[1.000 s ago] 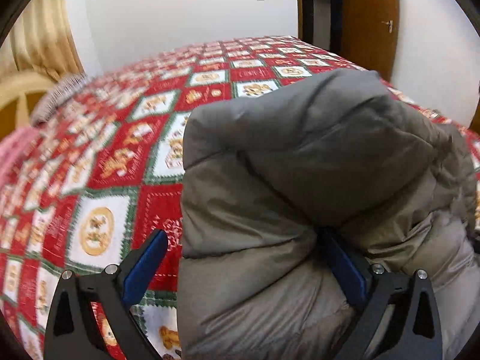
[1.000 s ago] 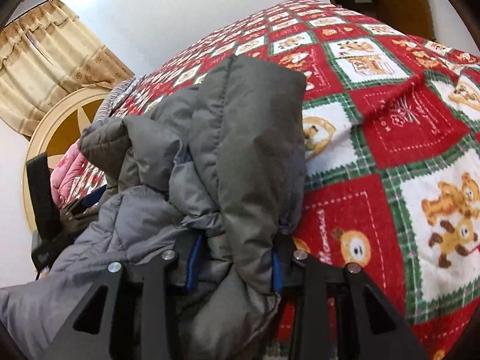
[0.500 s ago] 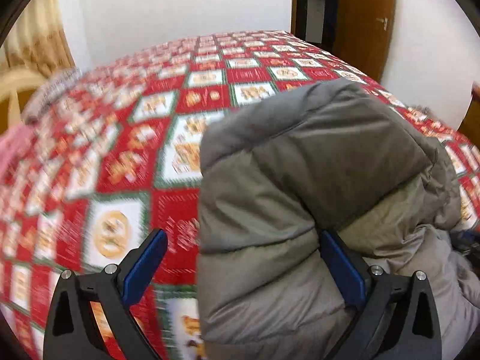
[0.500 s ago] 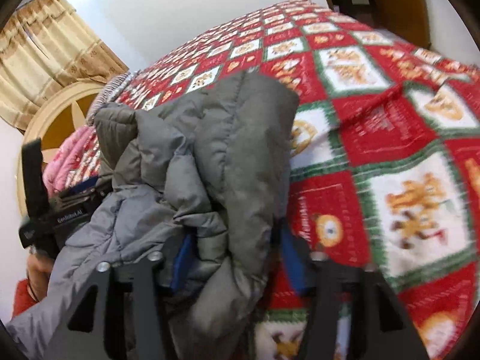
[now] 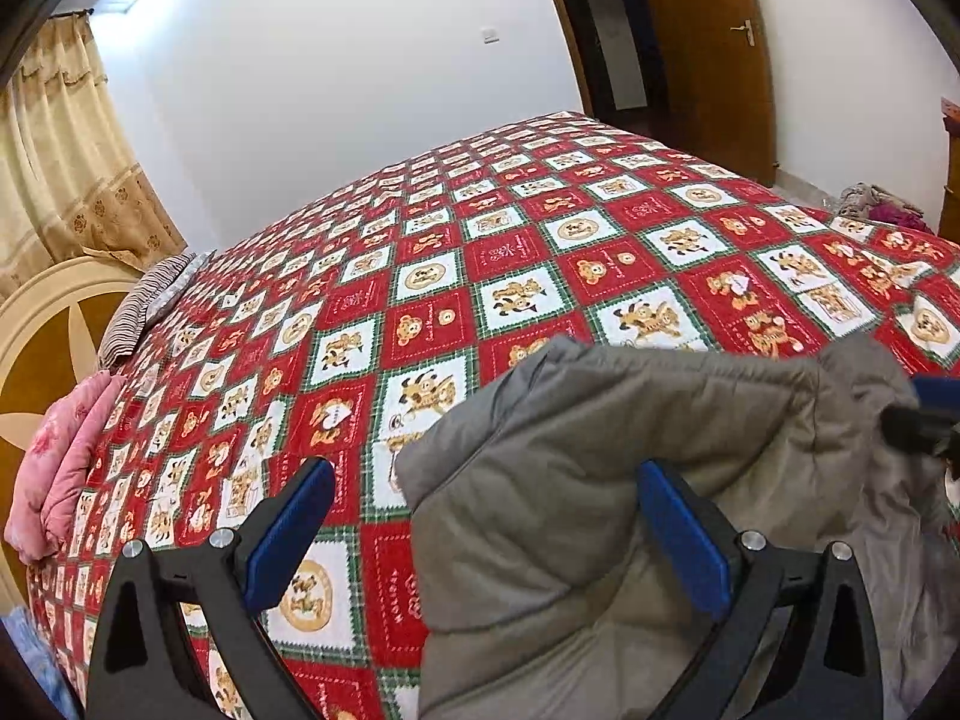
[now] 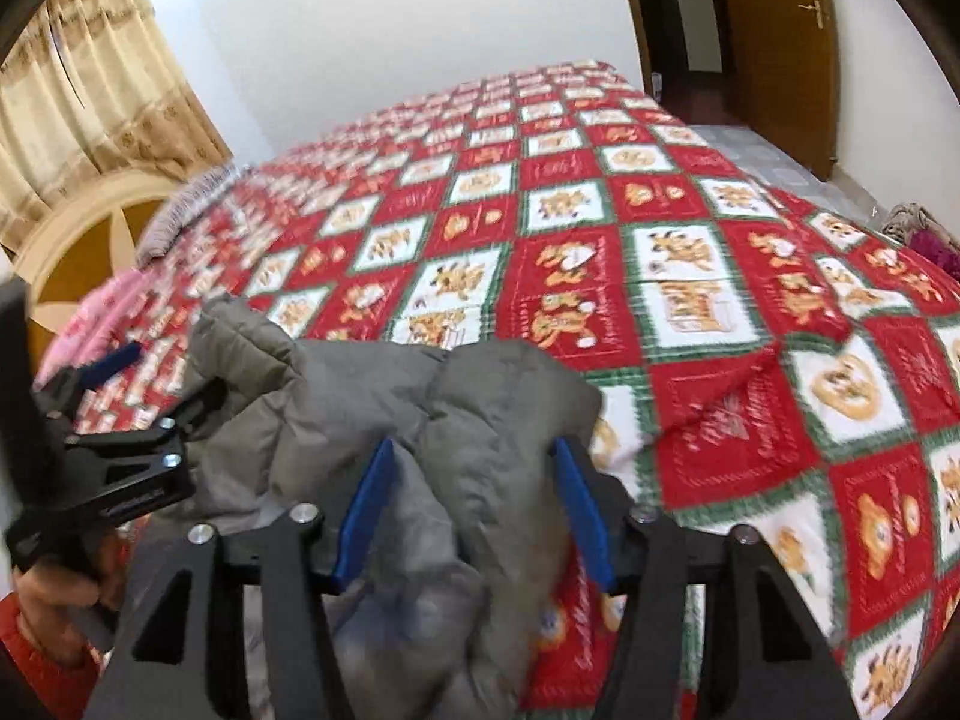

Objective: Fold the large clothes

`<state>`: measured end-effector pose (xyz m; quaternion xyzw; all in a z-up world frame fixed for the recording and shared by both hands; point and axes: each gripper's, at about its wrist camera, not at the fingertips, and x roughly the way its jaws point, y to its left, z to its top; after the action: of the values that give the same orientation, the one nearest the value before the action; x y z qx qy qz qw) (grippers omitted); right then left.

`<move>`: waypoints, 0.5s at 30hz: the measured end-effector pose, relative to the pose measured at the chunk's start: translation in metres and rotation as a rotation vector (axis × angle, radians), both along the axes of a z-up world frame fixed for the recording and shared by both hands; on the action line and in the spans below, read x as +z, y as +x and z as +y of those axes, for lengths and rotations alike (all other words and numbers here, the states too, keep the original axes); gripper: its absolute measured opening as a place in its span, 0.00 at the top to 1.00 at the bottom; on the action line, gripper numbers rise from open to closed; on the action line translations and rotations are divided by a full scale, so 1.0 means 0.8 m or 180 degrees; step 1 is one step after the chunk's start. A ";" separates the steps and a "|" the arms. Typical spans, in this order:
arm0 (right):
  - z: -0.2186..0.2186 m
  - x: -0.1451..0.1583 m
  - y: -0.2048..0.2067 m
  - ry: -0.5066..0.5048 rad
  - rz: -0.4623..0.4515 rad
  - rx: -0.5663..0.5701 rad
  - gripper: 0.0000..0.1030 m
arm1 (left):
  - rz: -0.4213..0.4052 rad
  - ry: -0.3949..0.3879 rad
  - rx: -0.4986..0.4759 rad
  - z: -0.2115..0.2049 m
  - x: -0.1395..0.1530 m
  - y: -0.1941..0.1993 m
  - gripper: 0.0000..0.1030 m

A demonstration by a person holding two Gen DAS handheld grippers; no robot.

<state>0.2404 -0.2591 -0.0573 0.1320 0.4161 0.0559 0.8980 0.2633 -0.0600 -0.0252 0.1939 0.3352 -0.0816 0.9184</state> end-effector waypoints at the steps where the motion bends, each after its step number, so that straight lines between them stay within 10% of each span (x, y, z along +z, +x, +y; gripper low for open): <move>1: 0.008 -0.008 0.010 -0.0092 0.0031 -0.0021 0.51 | -0.0014 0.0033 0.0022 -0.004 -0.002 0.004 0.01; 15: 0.022 -0.072 0.027 0.0145 -0.0024 0.0059 0.52 | 0.0194 -0.0074 0.0111 -0.026 -0.043 0.035 0.01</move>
<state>0.2617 -0.2419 -0.1145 0.1483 0.4125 0.0742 0.8957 0.2916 -0.0805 -0.0597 0.1747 0.3654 -0.0754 0.9112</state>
